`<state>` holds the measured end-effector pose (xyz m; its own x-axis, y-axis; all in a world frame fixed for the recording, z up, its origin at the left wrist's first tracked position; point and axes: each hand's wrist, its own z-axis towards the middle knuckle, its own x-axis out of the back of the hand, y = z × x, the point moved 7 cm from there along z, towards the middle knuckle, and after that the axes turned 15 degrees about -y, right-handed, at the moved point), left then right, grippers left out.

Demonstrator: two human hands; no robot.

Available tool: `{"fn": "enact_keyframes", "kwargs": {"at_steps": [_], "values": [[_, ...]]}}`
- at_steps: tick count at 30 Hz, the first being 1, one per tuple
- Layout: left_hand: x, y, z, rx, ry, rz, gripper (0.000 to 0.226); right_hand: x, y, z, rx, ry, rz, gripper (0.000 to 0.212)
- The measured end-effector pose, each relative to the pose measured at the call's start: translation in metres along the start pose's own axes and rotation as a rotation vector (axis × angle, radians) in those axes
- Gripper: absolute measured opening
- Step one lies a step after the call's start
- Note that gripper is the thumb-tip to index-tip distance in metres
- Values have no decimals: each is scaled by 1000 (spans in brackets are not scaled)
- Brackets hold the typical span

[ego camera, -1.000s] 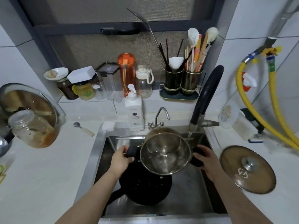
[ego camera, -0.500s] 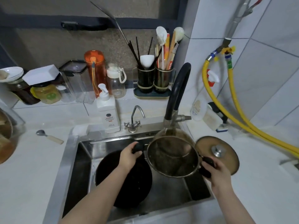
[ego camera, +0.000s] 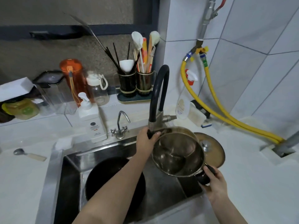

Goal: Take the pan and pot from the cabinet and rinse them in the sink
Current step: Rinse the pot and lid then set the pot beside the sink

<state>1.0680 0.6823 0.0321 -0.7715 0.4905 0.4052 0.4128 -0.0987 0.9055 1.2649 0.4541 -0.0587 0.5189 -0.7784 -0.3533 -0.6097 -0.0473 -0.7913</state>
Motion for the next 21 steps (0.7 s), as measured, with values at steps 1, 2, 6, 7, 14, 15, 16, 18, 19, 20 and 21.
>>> {"fn": "enact_keyframes", "kwargs": {"at_steps": [1,2,6,7,14,15,16,18,19,20,21], "values": [[-3,3,0,12,-14,-36,19,1,1,-1,-7,12,4,27],[-6,4,1,20,-28,-81,18,2,3,-1,-12,19,9,29],[-8,9,4,12,-105,-166,21,4,9,-2,-51,32,18,31],[-6,8,4,13,-143,-185,22,4,10,-2,-67,27,19,32],[22,-11,1,9,-245,-124,33,-13,16,1,-158,-27,-39,22],[31,-18,-1,30,-197,-126,31,-19,16,3,-170,-45,-61,22],[40,-28,-4,58,-148,-155,27,-26,15,5,-182,-67,-88,22],[56,-57,-13,151,-76,-308,22,-42,13,8,-197,-121,-165,22],[61,-72,-19,212,-51,-382,23,-51,11,10,-197,-152,-214,21],[66,-90,-24,271,-21,-439,24,-60,8,12,-187,-181,-268,20],[70,-104,-30,320,2,-472,22,-68,3,14,-172,-206,-316,20]]}}
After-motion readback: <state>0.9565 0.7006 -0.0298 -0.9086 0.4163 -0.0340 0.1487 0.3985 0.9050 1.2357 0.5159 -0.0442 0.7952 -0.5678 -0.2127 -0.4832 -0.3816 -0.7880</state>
